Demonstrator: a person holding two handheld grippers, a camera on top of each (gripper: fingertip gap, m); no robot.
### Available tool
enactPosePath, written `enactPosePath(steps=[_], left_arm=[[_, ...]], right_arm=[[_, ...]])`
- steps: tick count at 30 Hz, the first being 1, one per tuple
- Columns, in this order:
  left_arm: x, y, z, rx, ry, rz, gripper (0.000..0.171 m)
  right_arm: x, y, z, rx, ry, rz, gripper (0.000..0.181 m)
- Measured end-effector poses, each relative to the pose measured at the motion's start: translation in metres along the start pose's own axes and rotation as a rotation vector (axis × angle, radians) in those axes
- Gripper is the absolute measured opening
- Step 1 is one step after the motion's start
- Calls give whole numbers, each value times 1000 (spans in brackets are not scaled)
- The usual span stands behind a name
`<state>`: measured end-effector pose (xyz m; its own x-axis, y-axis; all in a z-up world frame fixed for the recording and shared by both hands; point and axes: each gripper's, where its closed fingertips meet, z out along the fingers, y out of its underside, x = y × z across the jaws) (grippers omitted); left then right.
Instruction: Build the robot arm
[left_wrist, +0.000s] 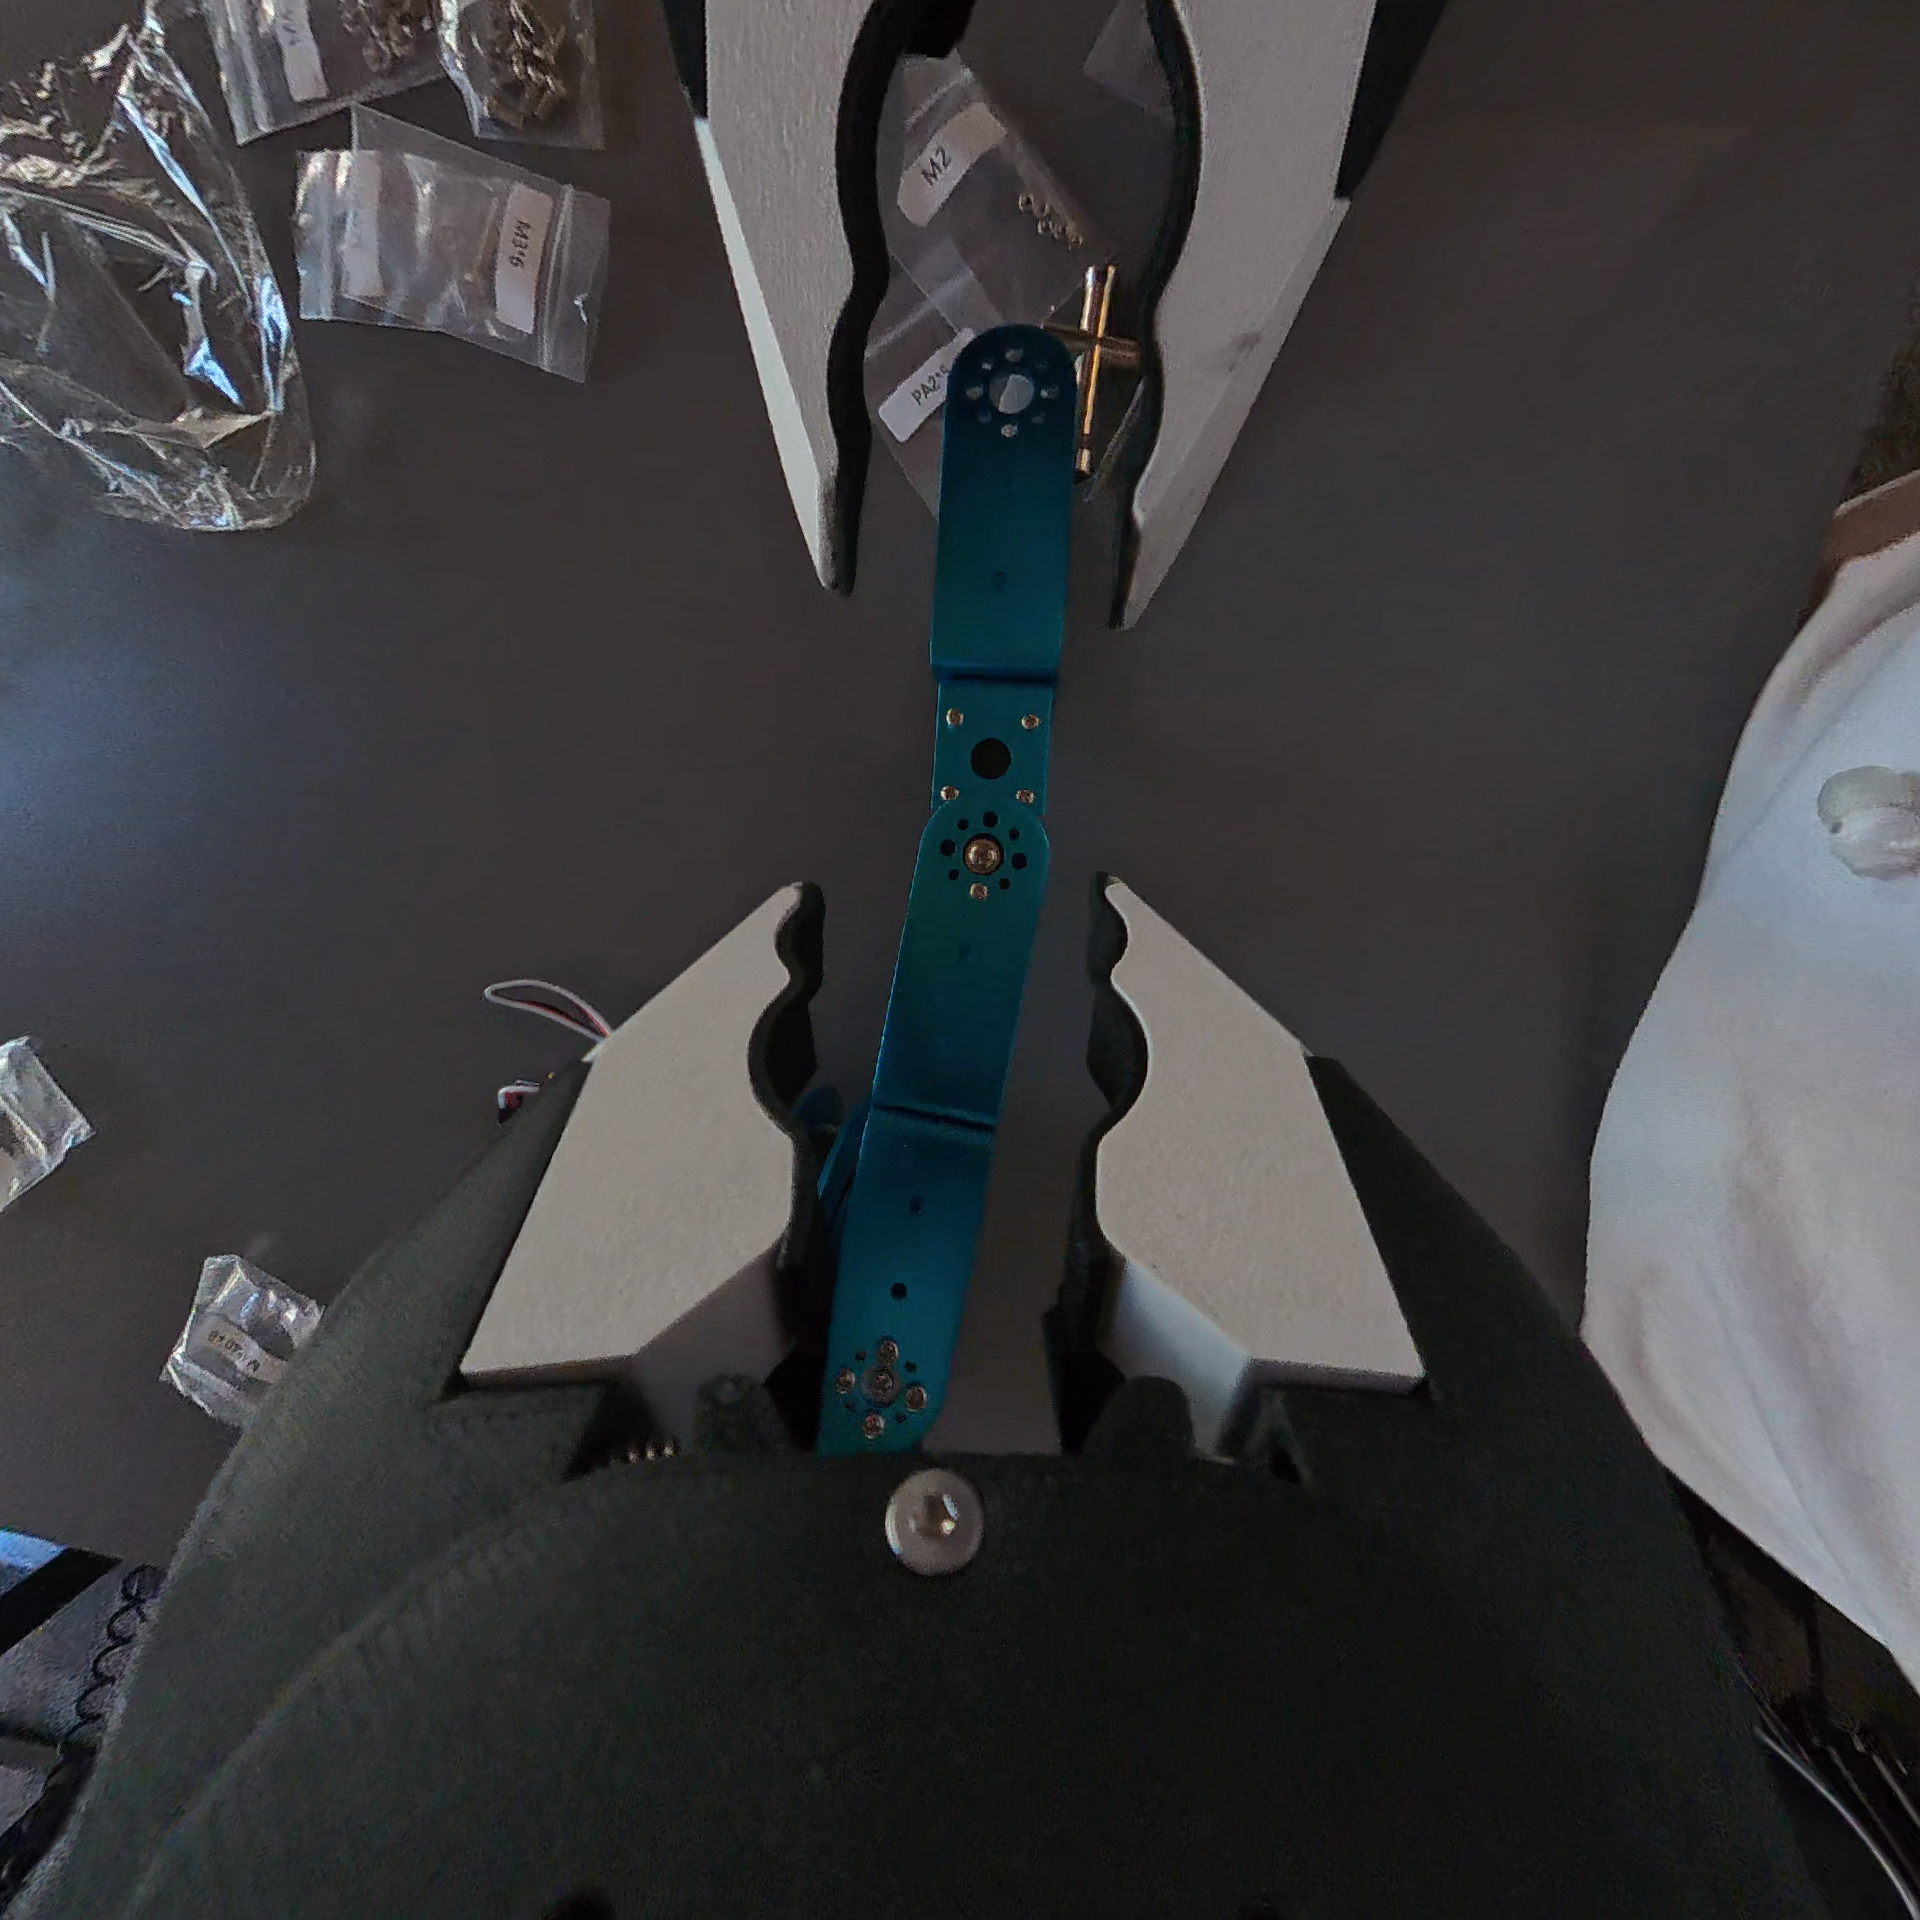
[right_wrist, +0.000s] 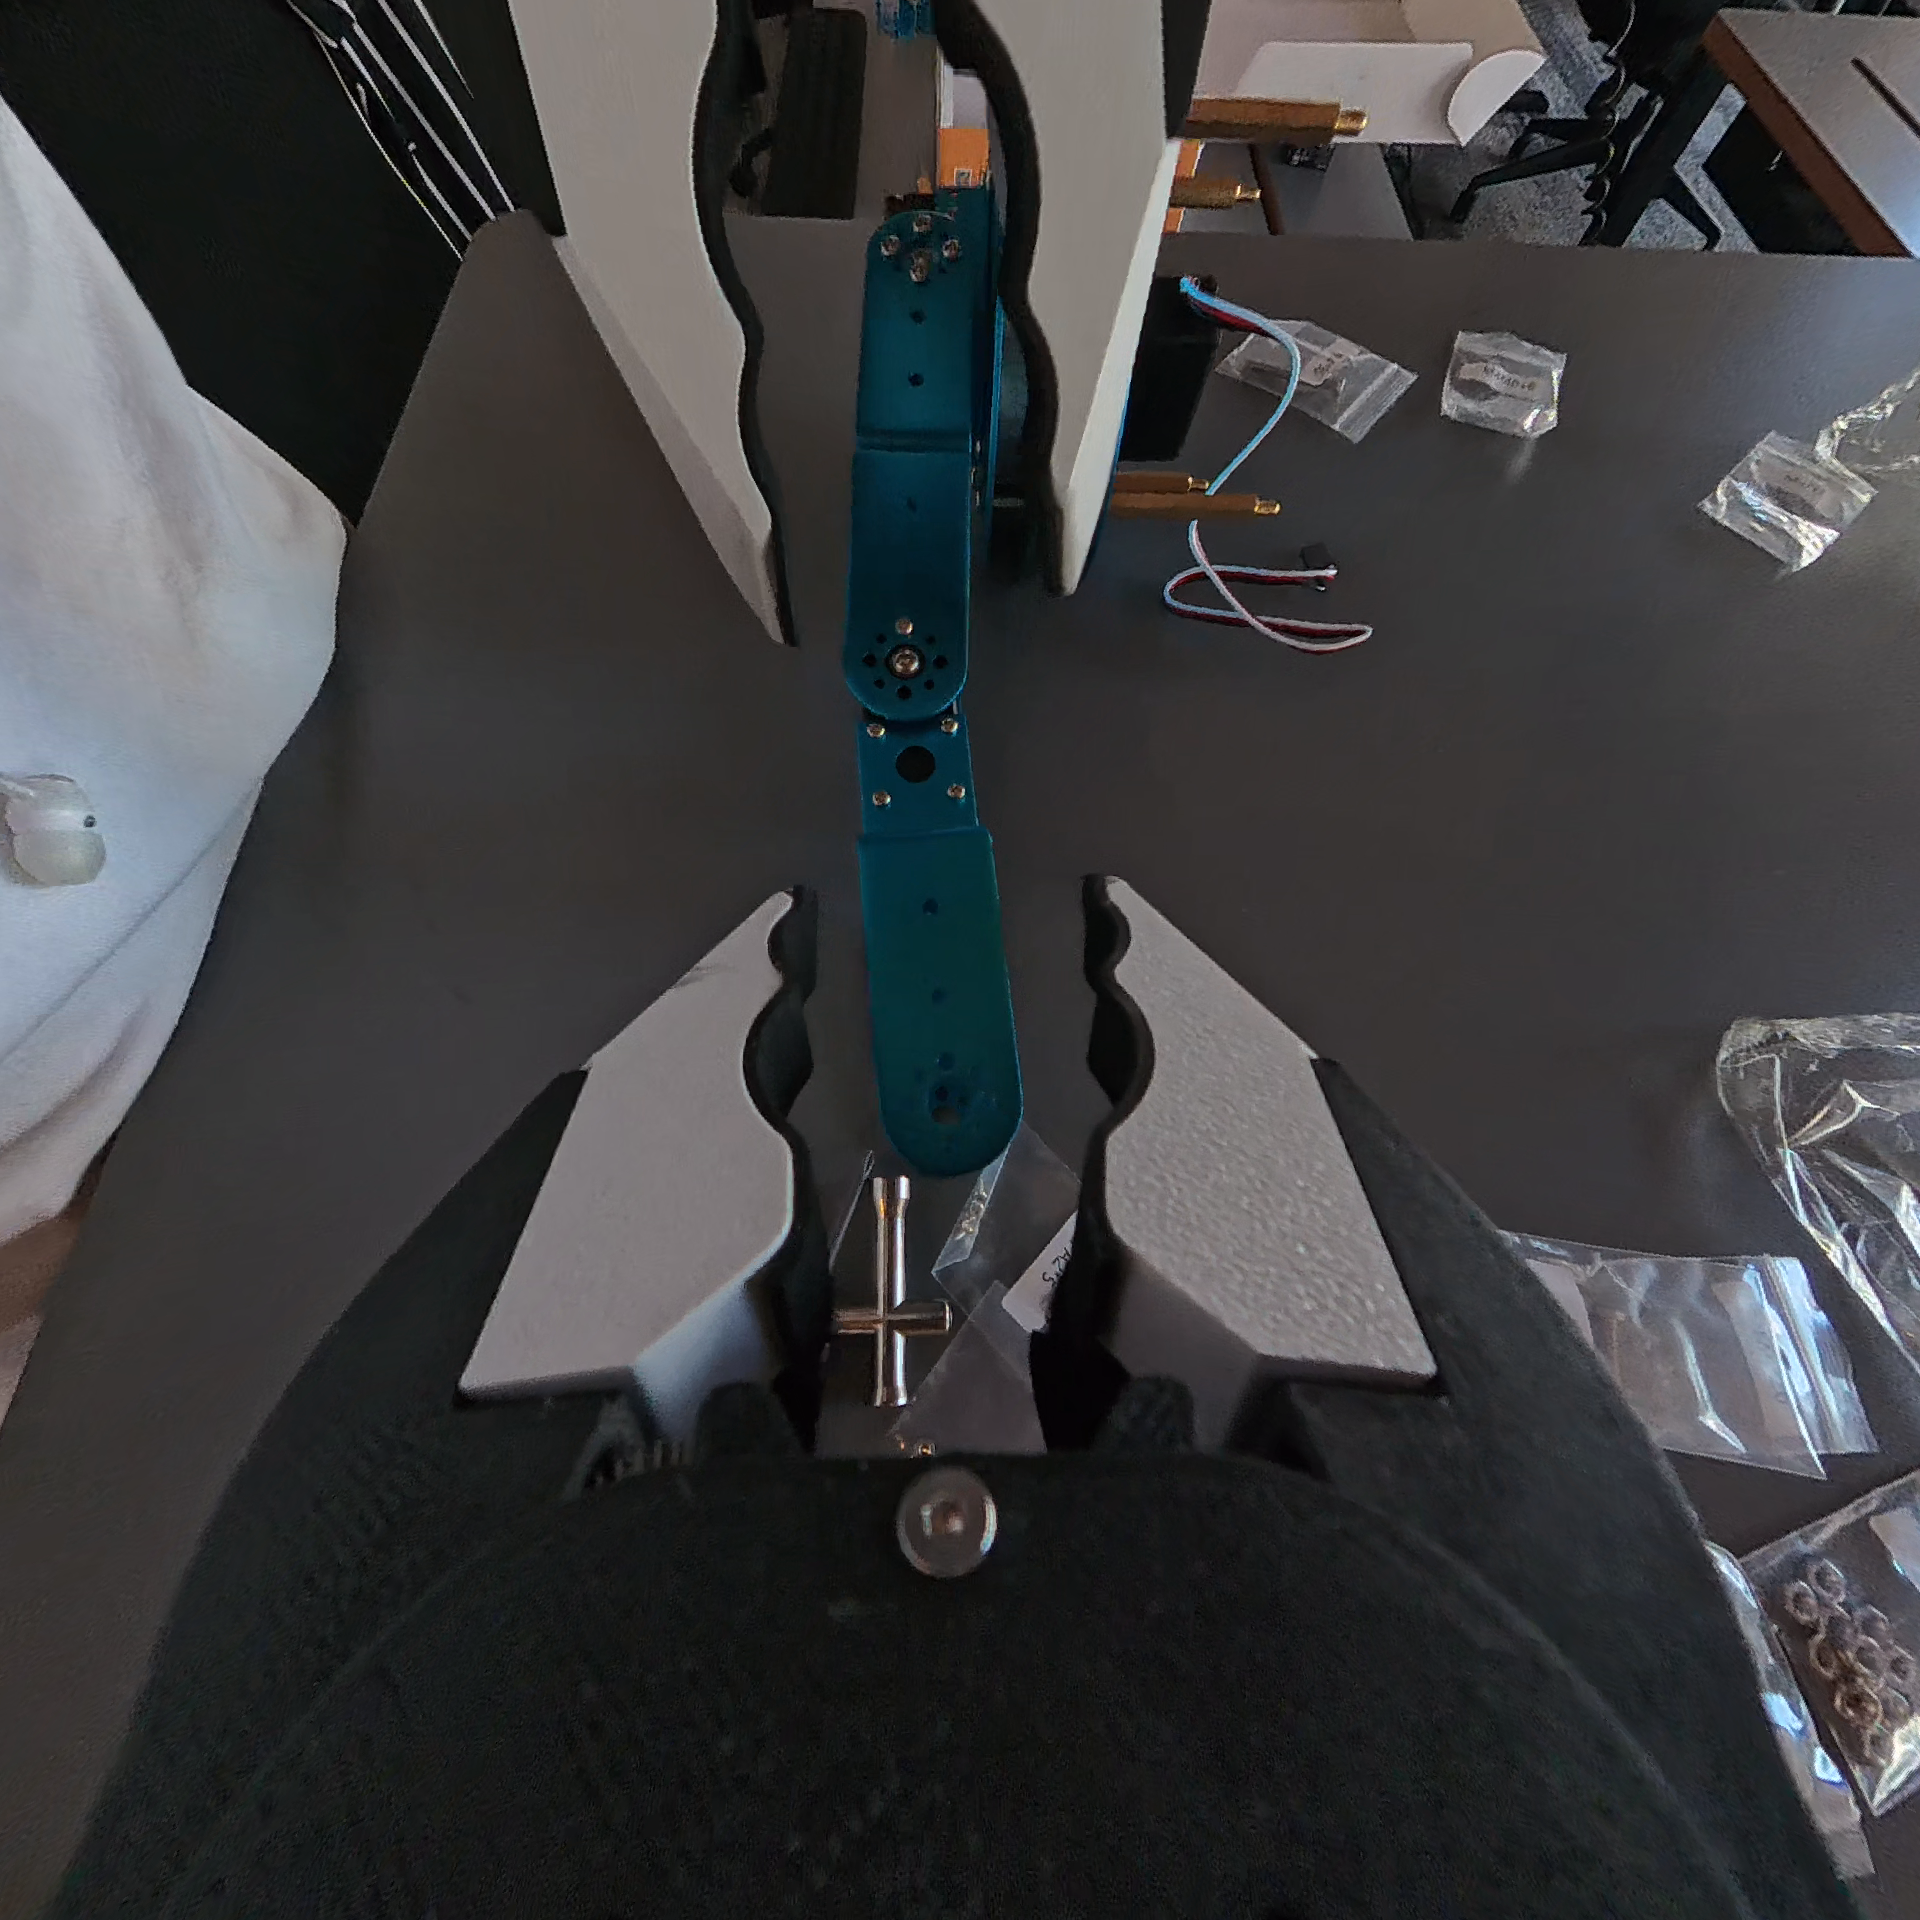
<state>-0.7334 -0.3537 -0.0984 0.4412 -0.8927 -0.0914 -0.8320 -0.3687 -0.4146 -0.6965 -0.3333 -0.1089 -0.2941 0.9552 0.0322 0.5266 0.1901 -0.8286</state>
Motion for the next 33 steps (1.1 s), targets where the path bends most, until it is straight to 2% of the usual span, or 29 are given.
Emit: enactPosePath(steps=[6,10,13,15,18,21,24,27,28,29,30,33], left_arm=[[-2,-6,-15,49,-74,-18,59],[1,-6,-24,46,-131,45,59],[7,-9,-30,66,-141,79,59],[11,-12,-34,95,-142,95,59],[13,-12,-41,147,-186,104,56],[24,-15,-46,277,-180,63,41],[37,-19,-48,374,-148,-29,36],[55,-29,-43,438,-98,-126,35],[61,-35,-42,462,-91,-151,34],[65,-41,-39,478,-92,-170,32],[65,-46,-35,479,-117,-189,31],[63,-61,-20,463,-209,-282,32]], right_arm=[[3,-11,-15,37,52,33,65],[6,-20,-41,52,182,36,65],[8,-19,-70,45,348,46,63],[2,-20,-101,78,479,58,55],[-7,-1,-175,108,766,133,42],[-39,45,-259,57,1001,286,31],[-78,108,-325,-105,1137,411,23],[-104,171,-355,-290,1106,529,19],[-105,183,-356,-306,1062,537,19],[-102,185,-348,-265,987,531,19],[-95,176,-331,-174,883,502,20],[-82,117,-258,172,527,375,24]])
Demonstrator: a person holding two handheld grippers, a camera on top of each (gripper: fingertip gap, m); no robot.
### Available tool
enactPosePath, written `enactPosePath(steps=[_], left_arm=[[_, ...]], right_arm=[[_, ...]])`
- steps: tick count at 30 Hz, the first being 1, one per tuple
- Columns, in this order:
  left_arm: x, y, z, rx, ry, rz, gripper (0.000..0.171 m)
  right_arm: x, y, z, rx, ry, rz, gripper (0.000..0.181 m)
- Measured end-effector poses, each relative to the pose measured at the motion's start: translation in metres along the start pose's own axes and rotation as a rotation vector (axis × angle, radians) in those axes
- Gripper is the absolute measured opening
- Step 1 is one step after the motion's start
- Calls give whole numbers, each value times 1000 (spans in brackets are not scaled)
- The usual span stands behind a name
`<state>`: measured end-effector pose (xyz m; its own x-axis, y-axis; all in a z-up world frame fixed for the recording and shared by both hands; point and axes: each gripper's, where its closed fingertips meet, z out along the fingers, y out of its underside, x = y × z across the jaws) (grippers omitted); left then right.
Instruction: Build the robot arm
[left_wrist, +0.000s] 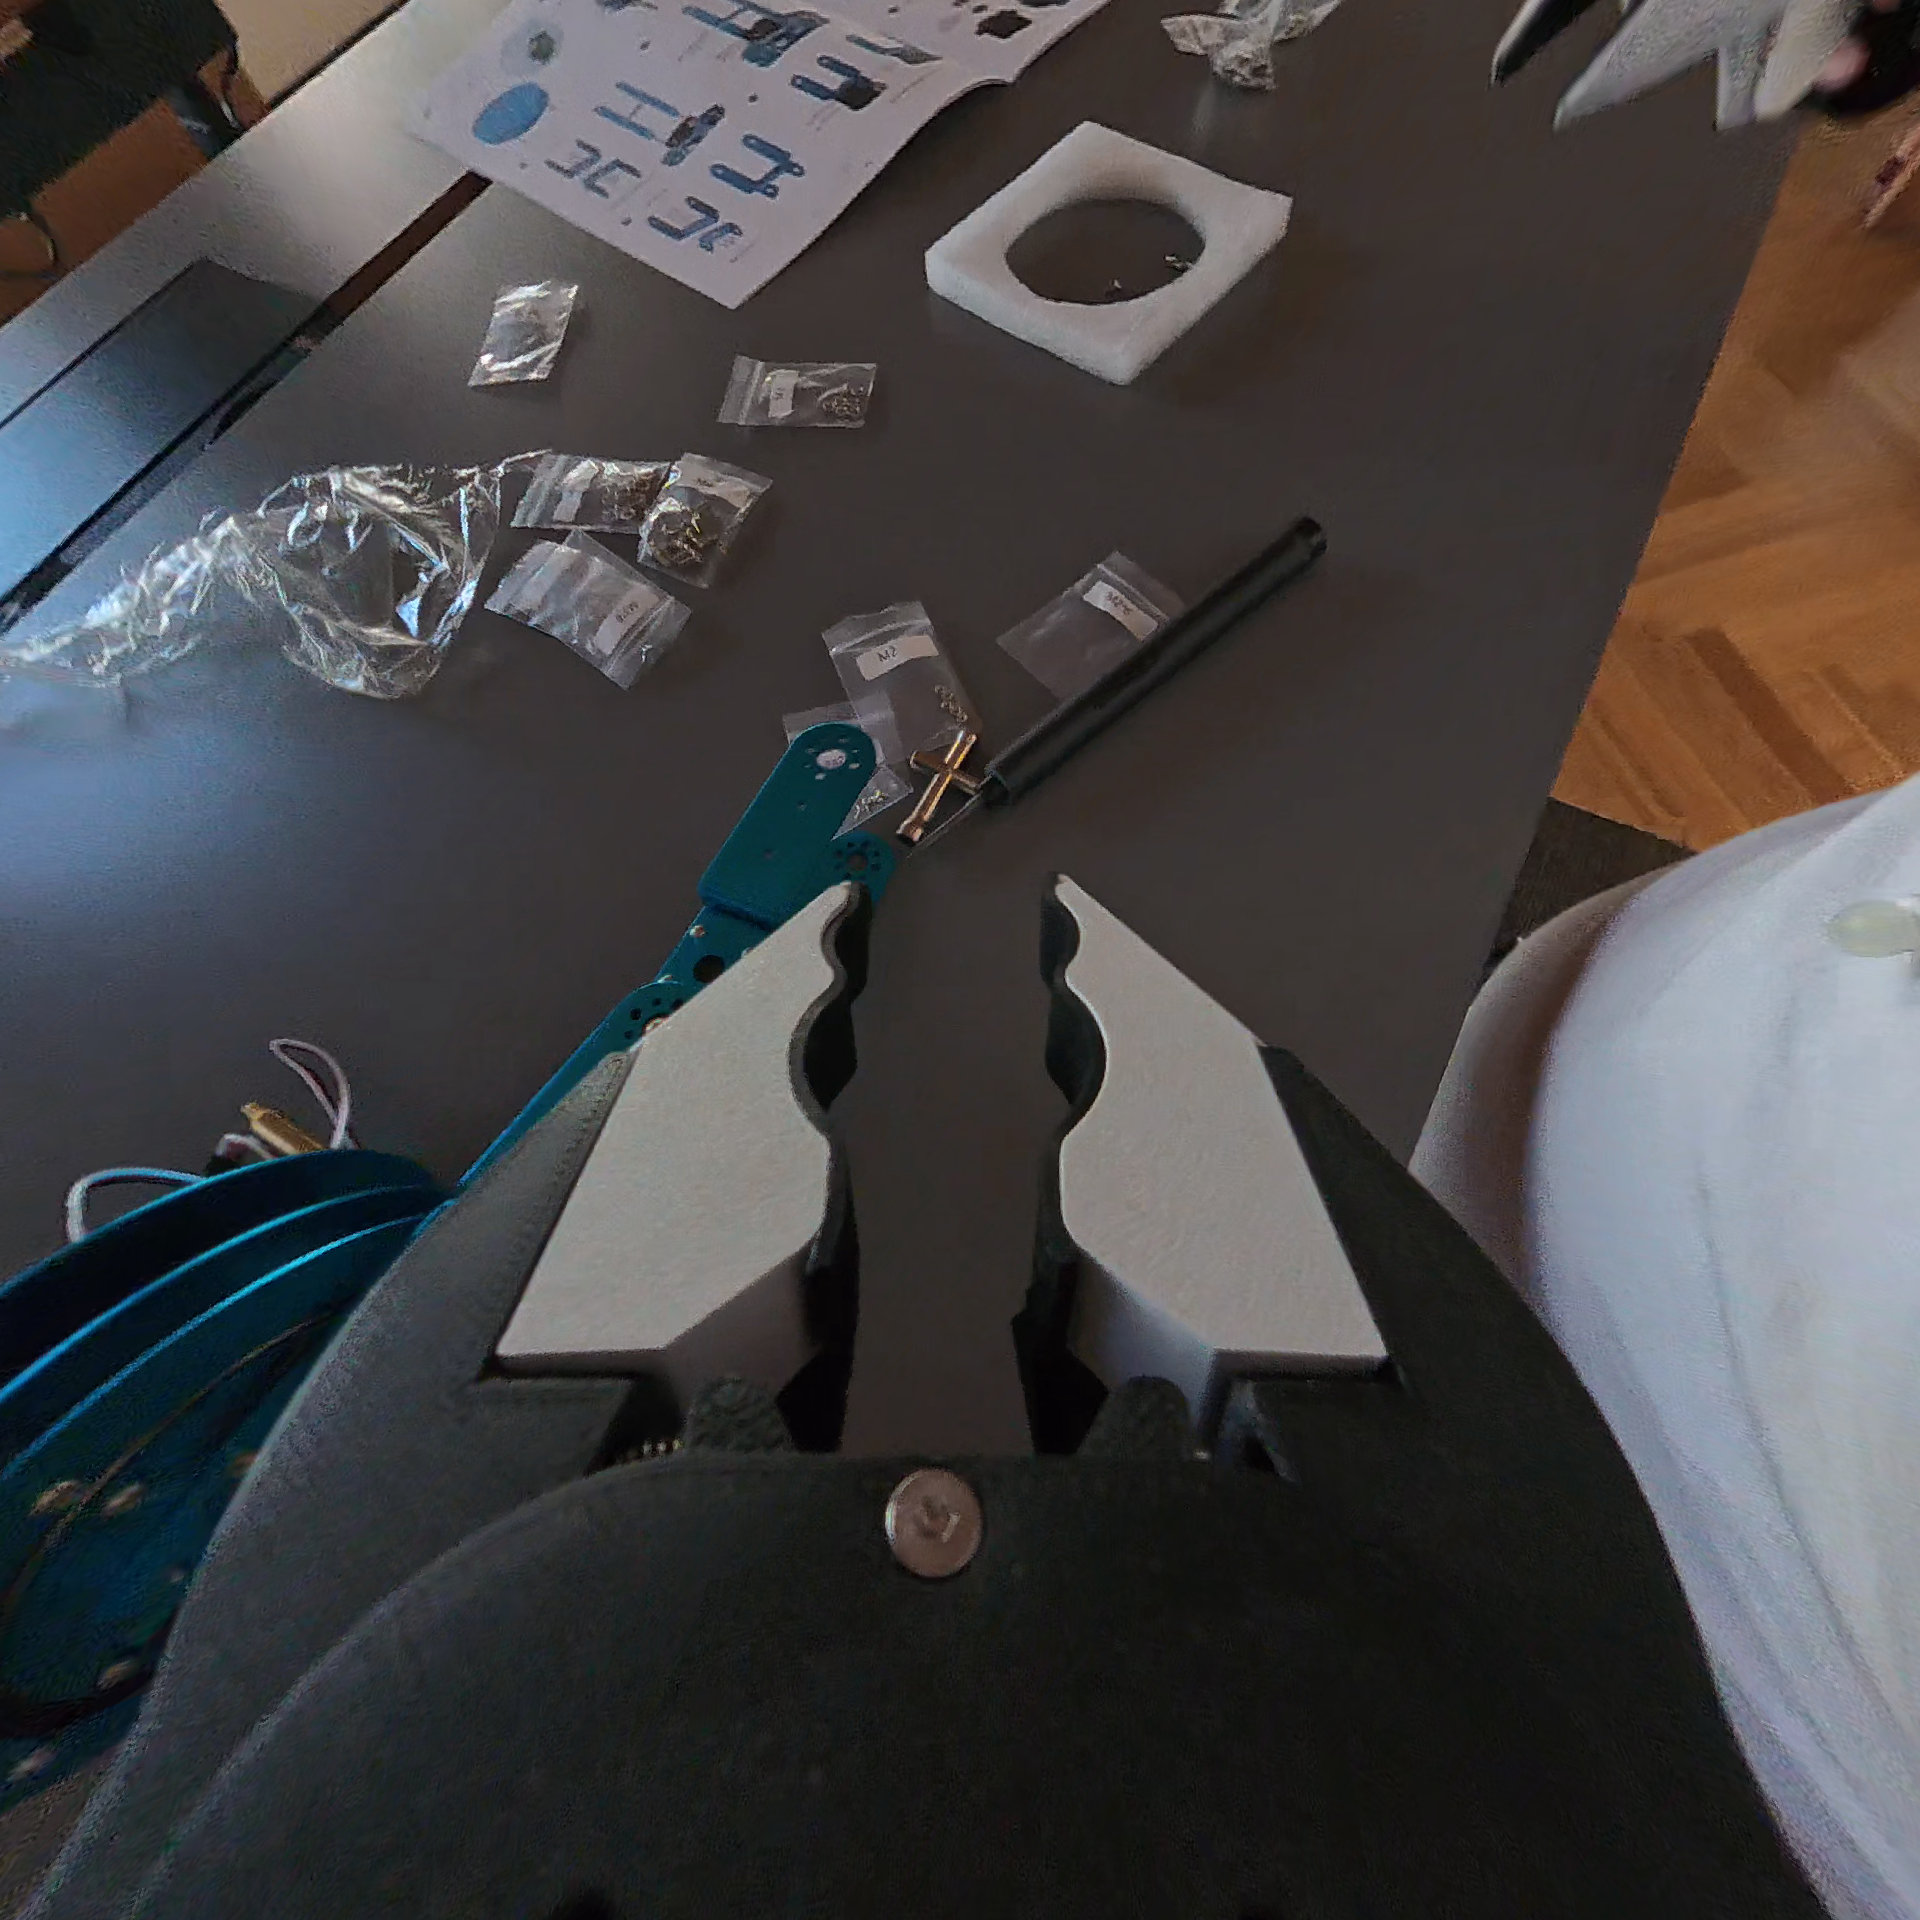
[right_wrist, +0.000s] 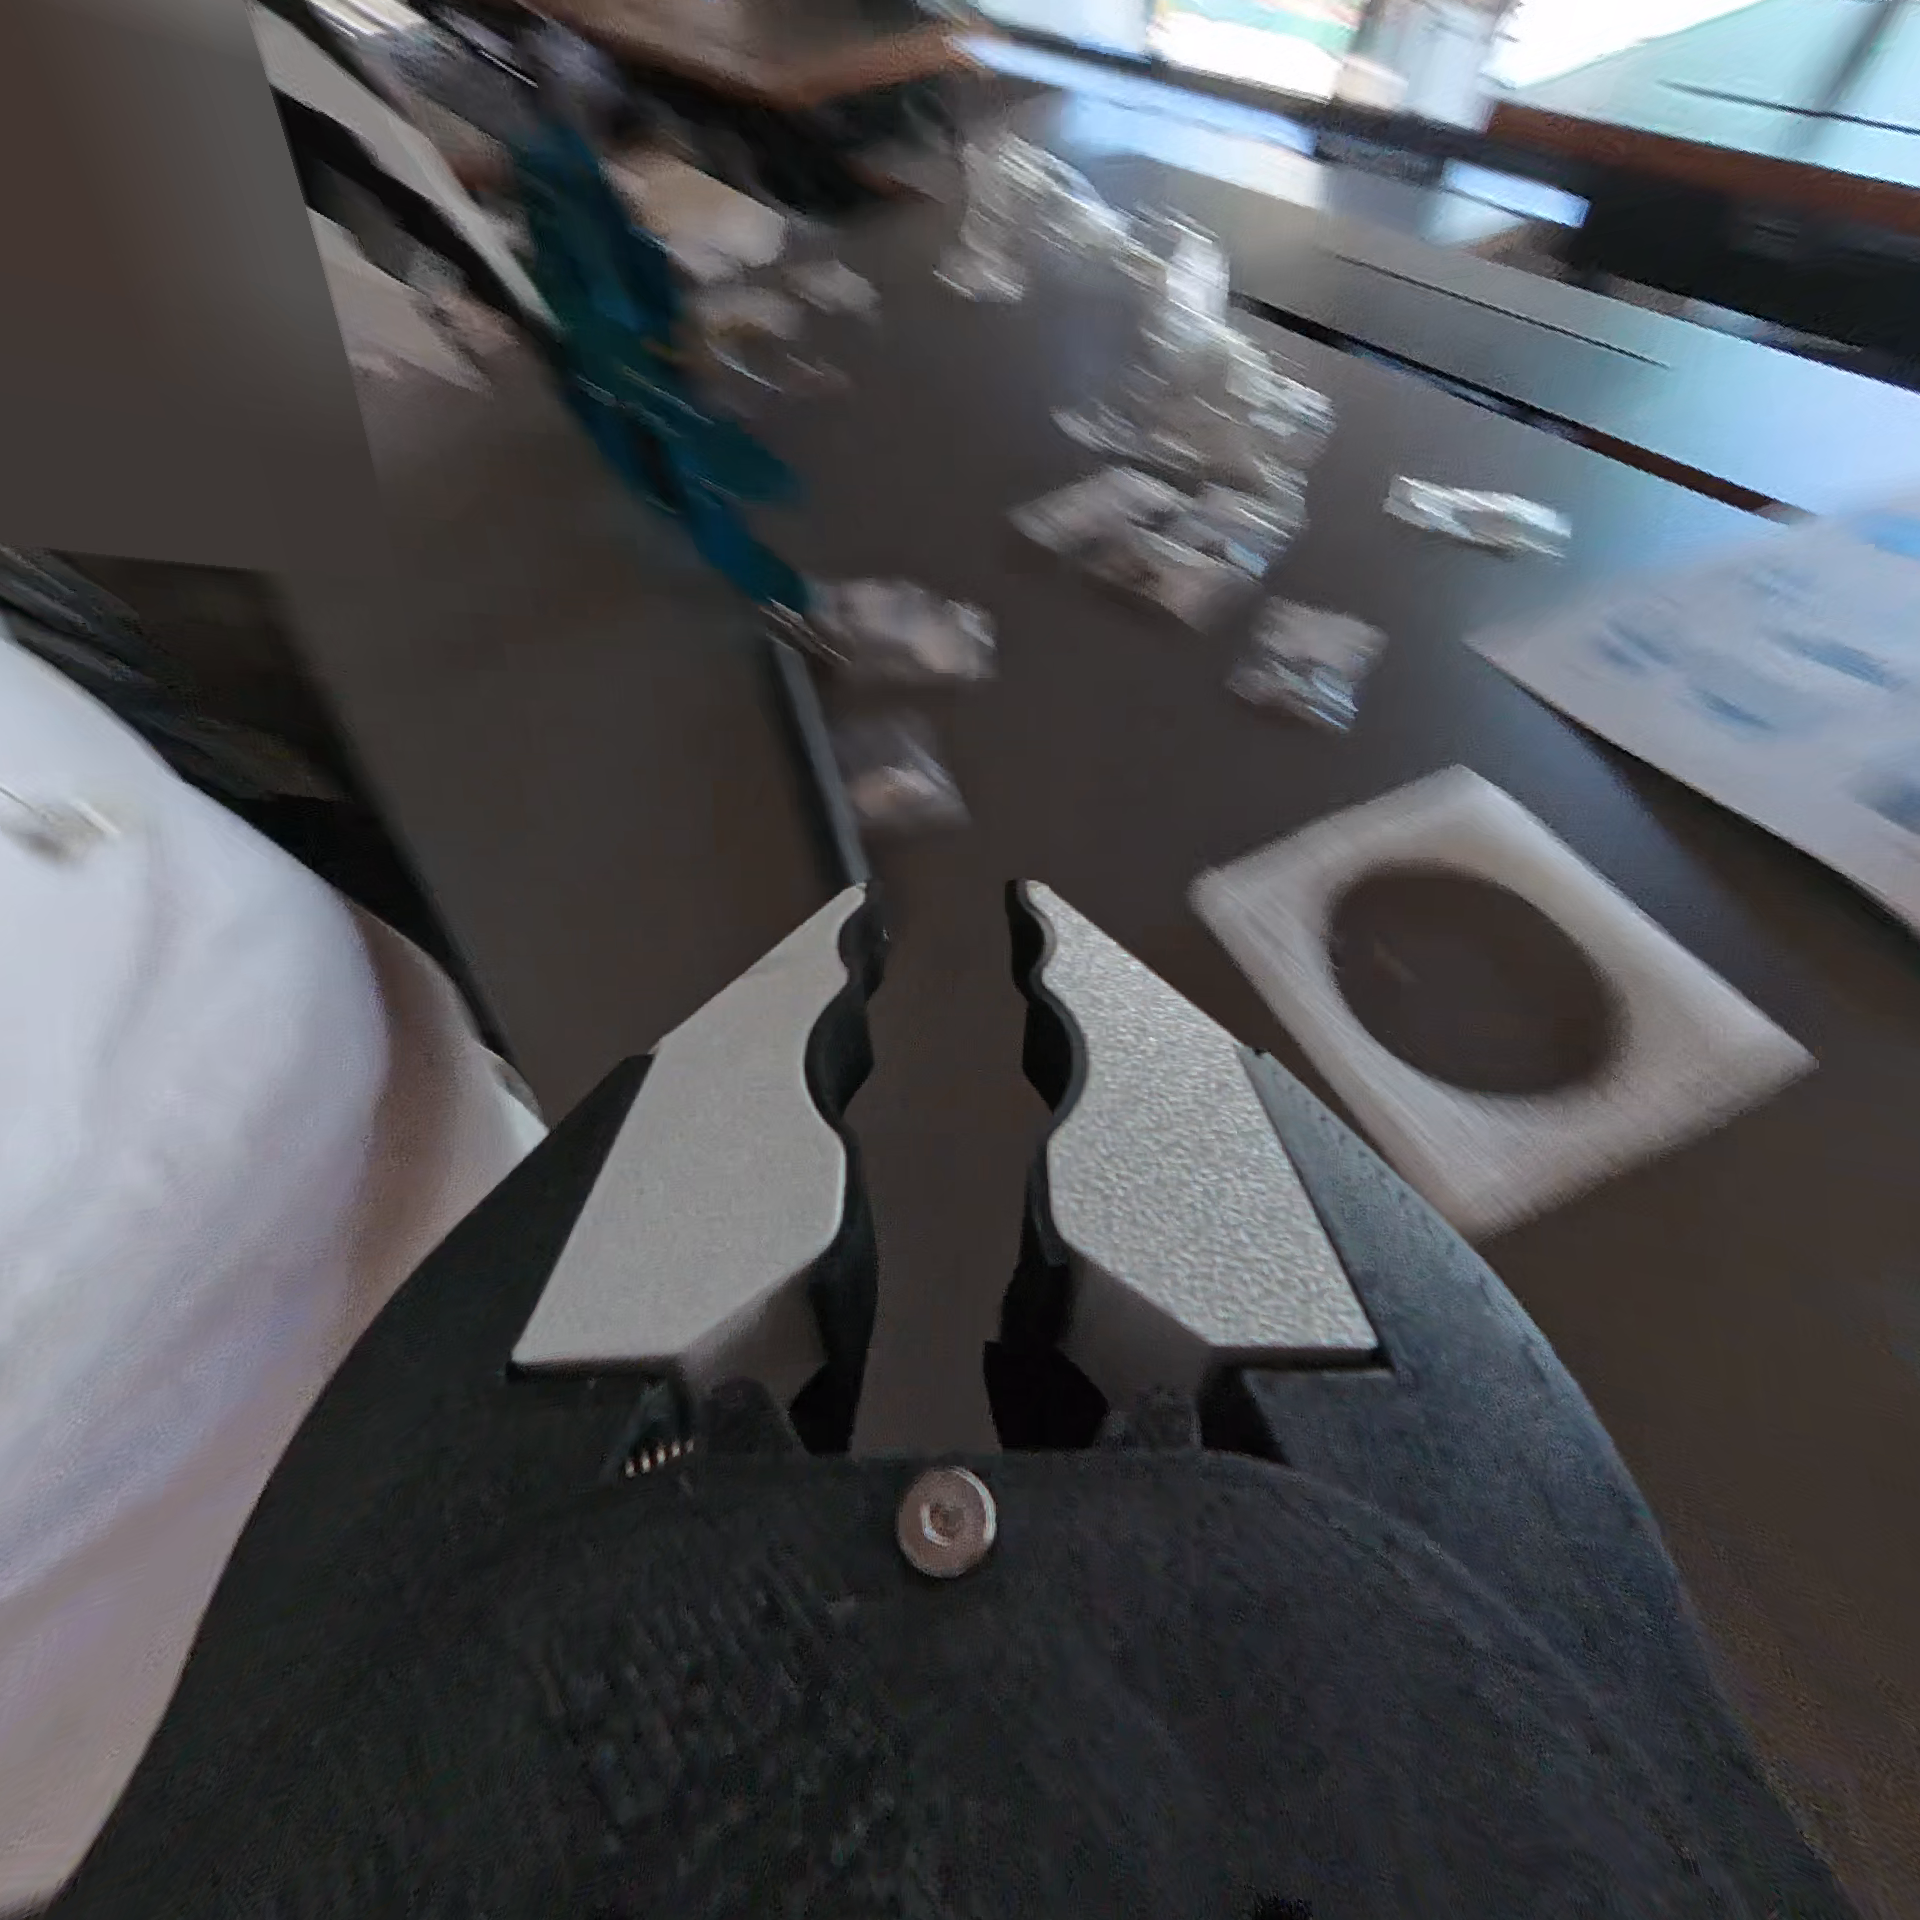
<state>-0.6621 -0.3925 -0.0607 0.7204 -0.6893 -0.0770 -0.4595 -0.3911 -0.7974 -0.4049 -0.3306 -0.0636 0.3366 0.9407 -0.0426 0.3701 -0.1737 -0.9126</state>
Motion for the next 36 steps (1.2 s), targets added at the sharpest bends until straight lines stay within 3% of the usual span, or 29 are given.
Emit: enactPosePath(steps=[2,6,11,16,19,23,26,31,36], left_arm=[[9,-9,12,17,-38,-74,34],[21,-28,20,56,-120,-140,31],[28,-25,18,36,-170,-214,31],[32,-12,30,25,-94,-207,31],[39,0,52,-4,-7,-145,37],[64,-1,89,-28,95,-57,41],[91,-18,108,21,193,-76,40],[122,-43,148,19,201,64,43],[144,-70,201,-13,177,83,45]], right_arm=[[-30,-3,38,16,-186,-37,34],[-37,20,88,-164,-234,-212,39],[-46,40,114,-333,-334,-262,36],[-45,61,121,-417,-285,-290,18],[-42,63,115,-434,-246,-284,18],[-35,57,96,-420,-166,-456,17],[-30,52,73,-404,-131,-615,17],[-10,54,31,-397,-118,-773,17],[16,59,-12,-371,-171,-896,17]])
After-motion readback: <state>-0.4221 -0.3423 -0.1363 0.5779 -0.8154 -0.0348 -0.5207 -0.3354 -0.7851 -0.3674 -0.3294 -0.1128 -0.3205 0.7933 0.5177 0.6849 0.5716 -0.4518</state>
